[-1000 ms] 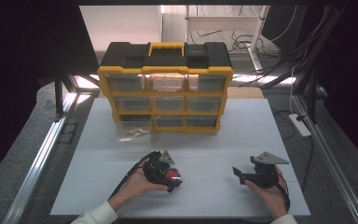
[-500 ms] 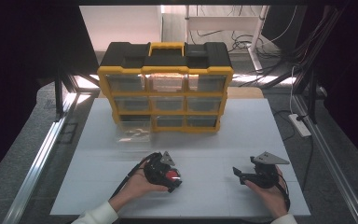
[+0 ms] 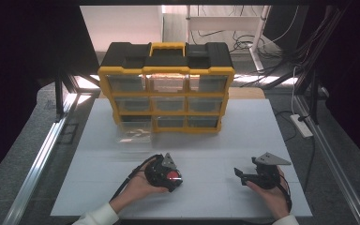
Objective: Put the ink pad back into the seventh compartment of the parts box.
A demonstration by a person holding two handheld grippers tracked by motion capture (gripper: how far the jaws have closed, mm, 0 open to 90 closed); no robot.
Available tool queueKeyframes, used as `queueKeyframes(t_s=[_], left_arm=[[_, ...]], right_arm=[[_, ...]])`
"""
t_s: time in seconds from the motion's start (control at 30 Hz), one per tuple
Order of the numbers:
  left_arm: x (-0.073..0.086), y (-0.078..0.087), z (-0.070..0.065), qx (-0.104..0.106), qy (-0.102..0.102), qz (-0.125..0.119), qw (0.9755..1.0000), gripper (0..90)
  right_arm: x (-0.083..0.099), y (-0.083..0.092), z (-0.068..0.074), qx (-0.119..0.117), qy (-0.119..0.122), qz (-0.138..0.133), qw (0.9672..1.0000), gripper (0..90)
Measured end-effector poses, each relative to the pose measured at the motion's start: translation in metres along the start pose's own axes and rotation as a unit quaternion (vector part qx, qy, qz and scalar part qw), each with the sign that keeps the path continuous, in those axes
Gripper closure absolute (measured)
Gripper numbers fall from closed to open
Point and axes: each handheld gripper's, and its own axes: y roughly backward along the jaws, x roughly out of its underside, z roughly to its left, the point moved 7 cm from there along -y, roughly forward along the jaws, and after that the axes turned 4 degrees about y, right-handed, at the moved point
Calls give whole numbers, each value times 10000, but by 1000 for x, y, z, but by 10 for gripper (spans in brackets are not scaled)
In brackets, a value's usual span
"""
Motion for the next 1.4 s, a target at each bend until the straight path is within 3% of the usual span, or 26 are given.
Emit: queueKeyframes(t_s=[0.23, 0.73, 1.07, 1.4], left_arm=[[-1, 2, 1, -49, 10, -46, 10000, 296], [-7, 21, 9, -85, 168, -457, 9988, 296], [-14, 42, 15, -37, 402, -837, 9957, 296], [-19, 57, 19, -83, 448, -1053, 9934, 296]], right_arm=[[0, 0, 0, -2, -12, -2, 10000, 147], [0, 1, -1, 20, -15, 2, 10000, 147], [0, 1, -1, 3, -19, -1, 10000, 148], [0, 1, -2, 6, -33, 3, 10000, 147]])
